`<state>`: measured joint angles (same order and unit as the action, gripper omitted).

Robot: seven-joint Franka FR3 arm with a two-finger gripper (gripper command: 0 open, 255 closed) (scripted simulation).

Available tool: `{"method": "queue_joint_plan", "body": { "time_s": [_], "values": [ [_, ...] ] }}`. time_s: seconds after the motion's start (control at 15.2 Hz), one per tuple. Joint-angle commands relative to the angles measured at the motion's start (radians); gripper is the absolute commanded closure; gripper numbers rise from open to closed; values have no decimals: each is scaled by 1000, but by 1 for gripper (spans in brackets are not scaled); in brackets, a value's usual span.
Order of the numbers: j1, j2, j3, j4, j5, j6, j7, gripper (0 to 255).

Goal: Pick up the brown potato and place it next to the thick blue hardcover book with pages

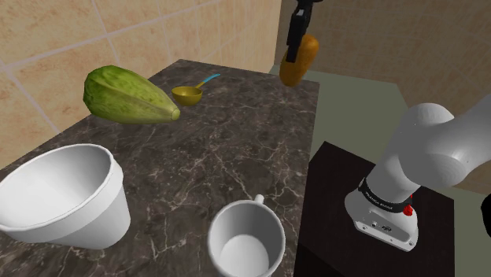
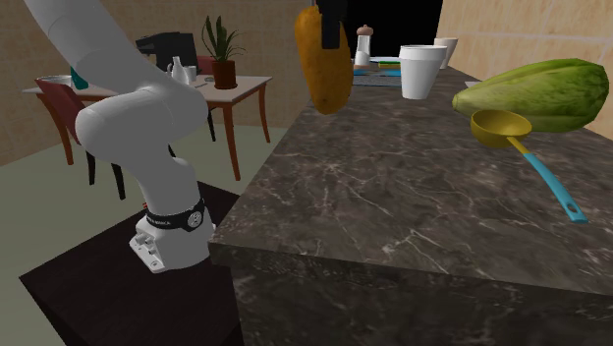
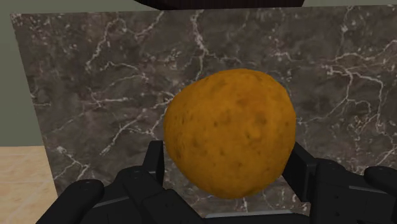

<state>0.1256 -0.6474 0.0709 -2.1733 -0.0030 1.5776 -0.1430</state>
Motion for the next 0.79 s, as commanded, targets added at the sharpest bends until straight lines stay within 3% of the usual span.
{"method": "queue_joint_plan", "body": {
  "time_s": [0.0, 0.73],
  "values": [
    [-1, 10, -1, 35, -1, -26, -2, 255],
    [62, 34, 206, 87, 105, -48, 242, 255]
  ]
}}
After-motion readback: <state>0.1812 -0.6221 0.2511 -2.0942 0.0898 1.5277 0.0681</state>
